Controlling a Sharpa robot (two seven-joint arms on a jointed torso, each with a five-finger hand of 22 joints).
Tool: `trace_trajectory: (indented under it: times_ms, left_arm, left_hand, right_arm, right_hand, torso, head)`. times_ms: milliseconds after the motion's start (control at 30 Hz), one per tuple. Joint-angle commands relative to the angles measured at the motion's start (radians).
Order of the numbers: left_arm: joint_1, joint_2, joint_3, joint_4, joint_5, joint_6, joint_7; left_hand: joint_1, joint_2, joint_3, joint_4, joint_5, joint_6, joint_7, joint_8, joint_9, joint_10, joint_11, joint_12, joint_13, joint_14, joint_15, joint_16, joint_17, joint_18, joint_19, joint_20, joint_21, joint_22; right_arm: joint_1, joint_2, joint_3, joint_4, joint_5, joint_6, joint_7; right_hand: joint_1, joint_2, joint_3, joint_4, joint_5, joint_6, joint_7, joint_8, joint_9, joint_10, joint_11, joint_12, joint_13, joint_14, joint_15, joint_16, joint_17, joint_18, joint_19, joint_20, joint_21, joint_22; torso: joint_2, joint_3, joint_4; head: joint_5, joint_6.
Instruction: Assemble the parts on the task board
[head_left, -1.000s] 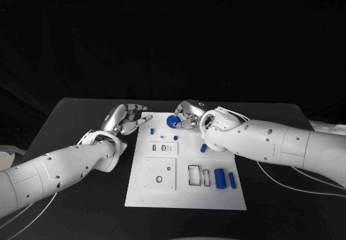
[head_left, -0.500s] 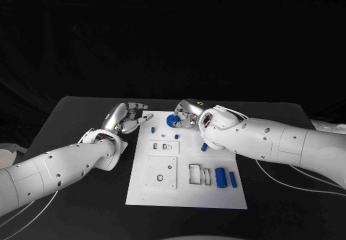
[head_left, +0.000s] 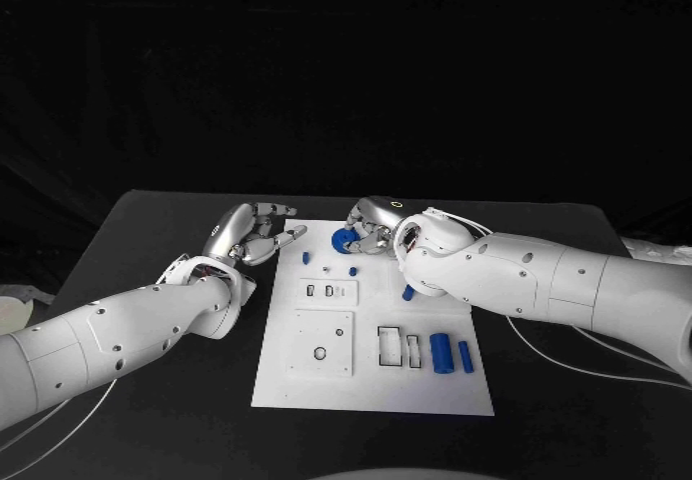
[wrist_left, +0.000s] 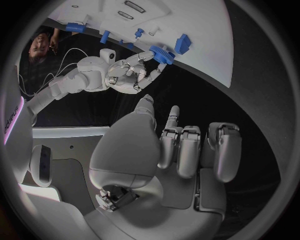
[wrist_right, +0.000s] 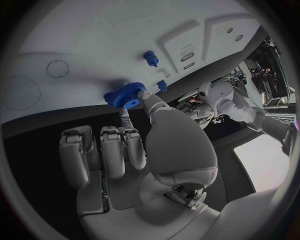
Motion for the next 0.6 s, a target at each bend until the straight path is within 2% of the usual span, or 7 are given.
trace_trajectory:
  times_ms: [33,600]
  left_arm:
    - [0.001,0.001,0.001,0.003,0.000,-0.007,-0.001]
    - [0.002,-0.002,0.001,0.004,0.000,-0.007,-0.002]
  left_hand:
    - [0.000,0.013,0.005,-0.003,0.003,0.004,0.002,-0.005,-0.002,0.106,0.003,0.003,0.264,0.104,0.005,0.002,0.263,-0.015,0.105,0.005,0.002,0.263]
    - [0.000,0.013,0.005,-0.003,0.003,0.004,0.002,-0.005,-0.002,0.106,0.003,0.003,0.264,0.104,0.005,0.002,0.263,-0.015,0.105,0.005,0.002,0.263]
  right_arm:
    - [-0.003,0.004,-0.002,-0.004,-0.016,0.039,-0.021]
    - [-0.004,0.014,-0.002,-0.017,-0.021,0.069,-0.037]
  right_hand:
    - [0.001,0.004,0.007,0.000,-0.005,-0.005,0.001,-0.003,0.001,0.106,0.009,0.003,0.263,0.106,0.009,0.004,0.263,-0.007,0.105,0.006,0.004,0.263]
    - [-0.002,0.005,0.012,-0.002,-0.032,-0.018,0.003,-0.019,-0.001,0.106,0.011,0.003,0.263,0.106,0.011,0.004,0.263,-0.007,0.105,0.008,0.004,0.263]
  torso:
    - [-0.001,0.0003,-0.0007]
    - [-0.001,0.0004,-0.0011]
  head:
    - [0.001,-0.002]
    - [0.001,-0.003]
